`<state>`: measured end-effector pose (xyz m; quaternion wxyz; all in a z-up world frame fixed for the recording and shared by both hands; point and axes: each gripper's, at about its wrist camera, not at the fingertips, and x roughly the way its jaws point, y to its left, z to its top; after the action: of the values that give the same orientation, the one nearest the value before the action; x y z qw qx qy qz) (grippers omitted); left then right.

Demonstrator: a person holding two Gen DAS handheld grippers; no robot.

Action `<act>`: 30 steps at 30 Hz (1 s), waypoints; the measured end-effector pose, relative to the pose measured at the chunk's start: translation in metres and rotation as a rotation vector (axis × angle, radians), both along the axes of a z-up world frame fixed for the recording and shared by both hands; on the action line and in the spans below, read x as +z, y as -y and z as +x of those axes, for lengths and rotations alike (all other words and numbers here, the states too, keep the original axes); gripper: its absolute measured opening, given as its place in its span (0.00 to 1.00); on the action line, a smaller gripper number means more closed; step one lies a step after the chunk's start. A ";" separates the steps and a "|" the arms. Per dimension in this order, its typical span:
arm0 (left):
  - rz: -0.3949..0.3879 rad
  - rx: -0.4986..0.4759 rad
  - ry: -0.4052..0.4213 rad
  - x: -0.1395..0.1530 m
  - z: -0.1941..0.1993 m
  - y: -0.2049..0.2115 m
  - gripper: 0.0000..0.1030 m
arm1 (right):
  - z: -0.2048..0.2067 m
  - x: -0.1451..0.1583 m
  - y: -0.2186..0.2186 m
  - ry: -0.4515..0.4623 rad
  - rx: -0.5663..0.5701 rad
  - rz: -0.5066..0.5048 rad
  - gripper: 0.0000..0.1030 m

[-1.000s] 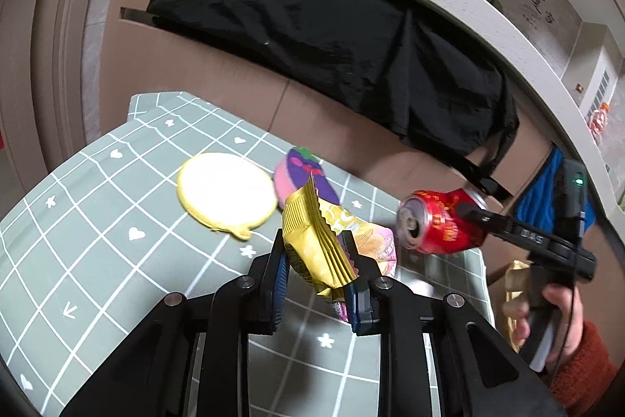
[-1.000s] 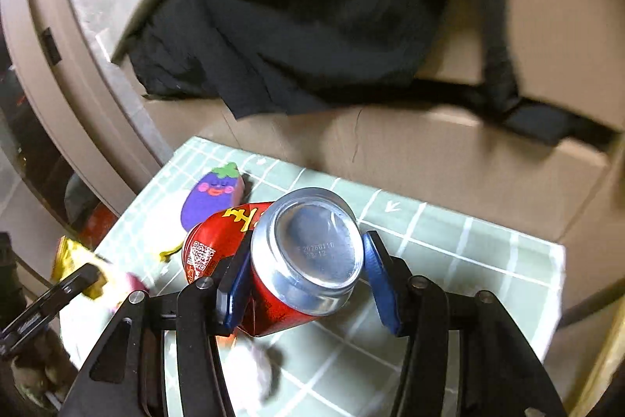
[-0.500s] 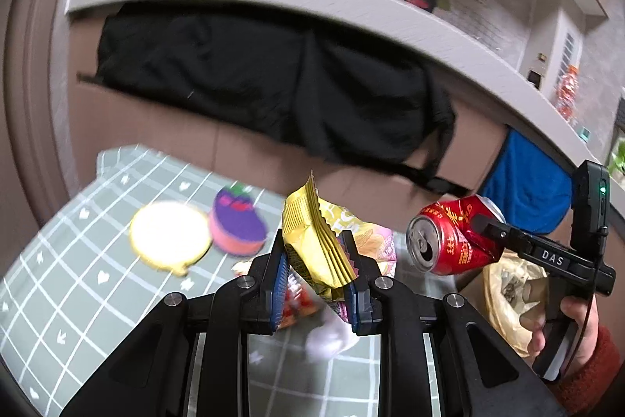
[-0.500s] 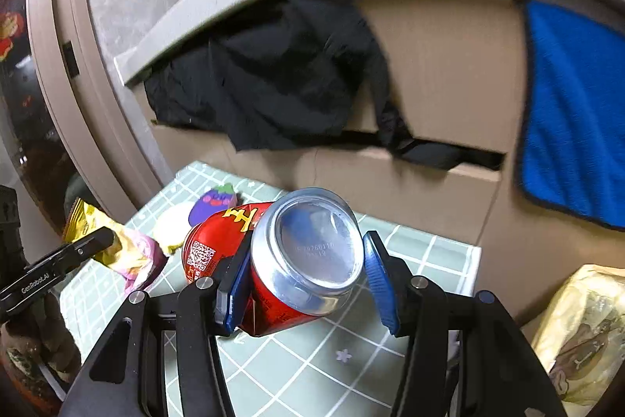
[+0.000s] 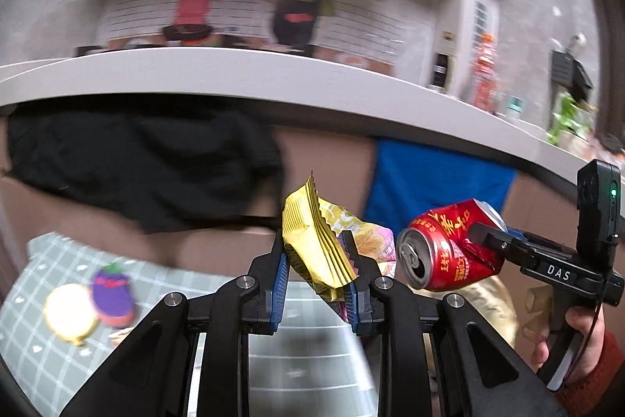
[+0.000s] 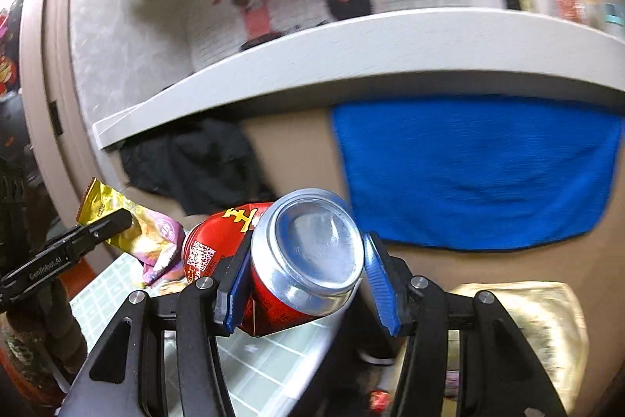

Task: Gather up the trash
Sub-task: 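Carry the yellow snack bag and red can over the bin and release both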

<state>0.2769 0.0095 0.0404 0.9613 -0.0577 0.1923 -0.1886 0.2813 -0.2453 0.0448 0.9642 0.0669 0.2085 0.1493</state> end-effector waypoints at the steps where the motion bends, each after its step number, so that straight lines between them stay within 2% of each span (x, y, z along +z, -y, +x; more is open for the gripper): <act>1: 0.001 -0.019 -0.001 0.000 0.000 0.011 0.25 | -0.005 0.001 0.013 0.004 -0.024 0.002 0.48; 6: -0.007 -0.130 -0.014 -0.003 0.002 0.070 0.25 | -0.030 0.000 0.074 0.012 -0.137 0.022 0.48; 11: -0.007 -0.196 -0.036 -0.008 0.003 0.107 0.25 | -0.046 -0.002 0.109 0.017 -0.214 0.027 0.48; 17: 0.000 -0.233 -0.063 -0.018 0.009 0.134 0.25 | -0.053 -0.010 0.127 0.007 -0.255 0.007 0.48; 30: -0.003 -0.264 -0.121 -0.046 0.017 0.159 0.25 | -0.058 -0.032 0.139 -0.010 -0.289 -0.007 0.48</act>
<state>0.2939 -0.1498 -0.0053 0.9148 -0.0447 0.2553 -0.3097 0.2232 -0.3848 0.0129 0.9749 0.0936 0.2018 0.0078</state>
